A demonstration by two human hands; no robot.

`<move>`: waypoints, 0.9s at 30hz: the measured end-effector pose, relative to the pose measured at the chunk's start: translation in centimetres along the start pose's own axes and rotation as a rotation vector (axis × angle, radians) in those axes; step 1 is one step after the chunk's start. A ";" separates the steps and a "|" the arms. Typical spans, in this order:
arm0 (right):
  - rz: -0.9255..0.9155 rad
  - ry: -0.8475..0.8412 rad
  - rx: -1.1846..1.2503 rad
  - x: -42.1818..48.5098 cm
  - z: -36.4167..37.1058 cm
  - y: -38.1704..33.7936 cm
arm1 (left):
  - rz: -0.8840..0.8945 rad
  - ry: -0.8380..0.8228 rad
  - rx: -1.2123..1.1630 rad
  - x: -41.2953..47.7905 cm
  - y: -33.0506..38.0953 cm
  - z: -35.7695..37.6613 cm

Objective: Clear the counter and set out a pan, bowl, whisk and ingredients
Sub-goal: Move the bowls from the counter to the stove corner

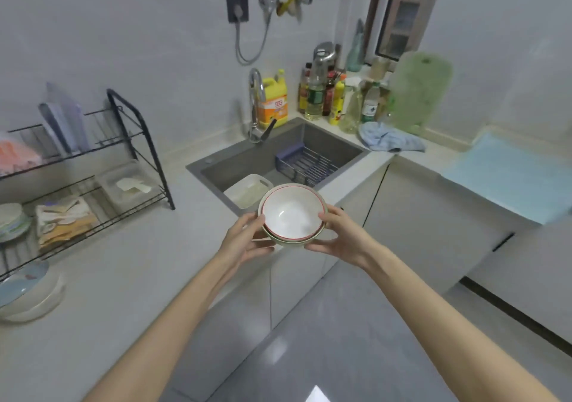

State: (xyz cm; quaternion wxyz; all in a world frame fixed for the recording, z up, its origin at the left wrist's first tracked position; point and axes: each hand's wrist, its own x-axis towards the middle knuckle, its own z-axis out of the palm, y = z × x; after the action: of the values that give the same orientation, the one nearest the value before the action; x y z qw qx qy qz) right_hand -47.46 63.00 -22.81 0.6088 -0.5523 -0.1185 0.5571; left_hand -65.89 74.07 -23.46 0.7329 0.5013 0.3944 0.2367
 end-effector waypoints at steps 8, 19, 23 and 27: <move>-0.095 0.203 0.112 -3.8 -14.3 -6.5 | -0.038 -0.238 0.101 5.6 0.5 16.6; -0.298 0.522 0.350 -7.1 -32.4 -13.5 | -0.077 -0.647 0.235 14.3 0.7 39.6; -0.355 0.633 0.411 -7.4 -38.4 -16.1 | -0.094 -0.763 0.271 17.7 0.3 48.2; -0.406 0.749 0.474 -7.9 -44.4 -19.0 | -0.116 -0.880 0.319 20.7 0.0 56.9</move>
State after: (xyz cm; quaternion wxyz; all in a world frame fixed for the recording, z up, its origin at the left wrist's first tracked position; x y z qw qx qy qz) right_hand -6.09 37.03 -19.83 0.8148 -0.5269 0.1335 0.2016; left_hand -7.51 58.24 -19.96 0.7562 0.6376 0.1052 -0.1030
